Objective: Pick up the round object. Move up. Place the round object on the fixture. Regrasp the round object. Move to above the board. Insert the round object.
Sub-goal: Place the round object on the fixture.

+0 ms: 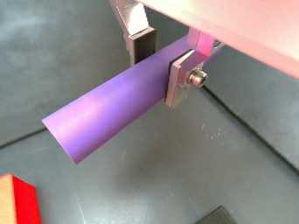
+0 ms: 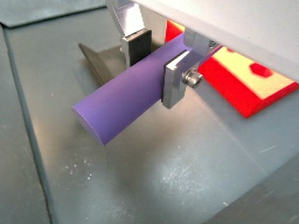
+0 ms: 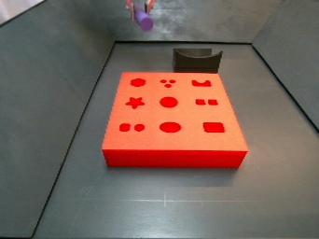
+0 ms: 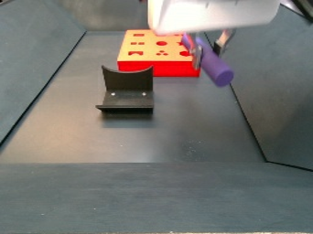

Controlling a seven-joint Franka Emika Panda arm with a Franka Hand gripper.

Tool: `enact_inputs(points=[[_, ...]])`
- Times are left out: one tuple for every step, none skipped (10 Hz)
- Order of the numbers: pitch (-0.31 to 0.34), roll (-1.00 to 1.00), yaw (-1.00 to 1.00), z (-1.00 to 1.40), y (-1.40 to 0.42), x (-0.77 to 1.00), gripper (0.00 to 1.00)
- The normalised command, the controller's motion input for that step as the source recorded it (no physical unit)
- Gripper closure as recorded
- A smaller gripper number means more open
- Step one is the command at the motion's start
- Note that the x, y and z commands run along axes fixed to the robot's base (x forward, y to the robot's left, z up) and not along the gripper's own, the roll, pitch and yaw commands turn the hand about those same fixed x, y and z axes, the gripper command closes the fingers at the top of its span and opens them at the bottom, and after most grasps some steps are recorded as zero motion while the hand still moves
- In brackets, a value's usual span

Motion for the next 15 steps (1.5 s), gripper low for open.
enact_inputs(points=[[0.056, 0.07, -0.01, 0.76, 0.01, -0.02, 1.0], [0.067, 0.07, 0.0, 0.54, 0.01, -0.01, 1.0], [0.077, 0.07, 0.01, 0.38, 0.01, 0.0, 1.0], [0.037, 0.25, -0.81, -0.13, -0.45, 1.0, 1.0], [0.06, 0.24, -0.73, -0.2, -0.44, 1.0, 1.0], [0.052, 0.21, -0.6, -0.19, -0.38, 1.0, 1.0], [0.057, 0.11, -0.35, -0.14, -0.3, 1.0, 1.0], [0.061, 0.06, -0.19, -0.13, -0.26, 1.0, 1.0], [0.061, 0.04, -0.11, -0.12, -0.22, 1.0, 1.0], [0.064, 0.04, -0.06, -0.11, -0.19, 1.0, 1.0], [0.069, 0.04, -0.03, -0.09, -0.16, 1.0, 1.0], [0.081, 0.04, 0.0, -0.08, -0.13, 1.0, 1.0], [0.091, 0.05, 0.01, -0.06, -0.1, 1.0, 1.0], [0.102, 0.05, 0.01, -0.04, -0.07, 0.91, 1.0], [0.113, 0.05, 0.02, -0.03, -0.04, 0.8, 1.0]])
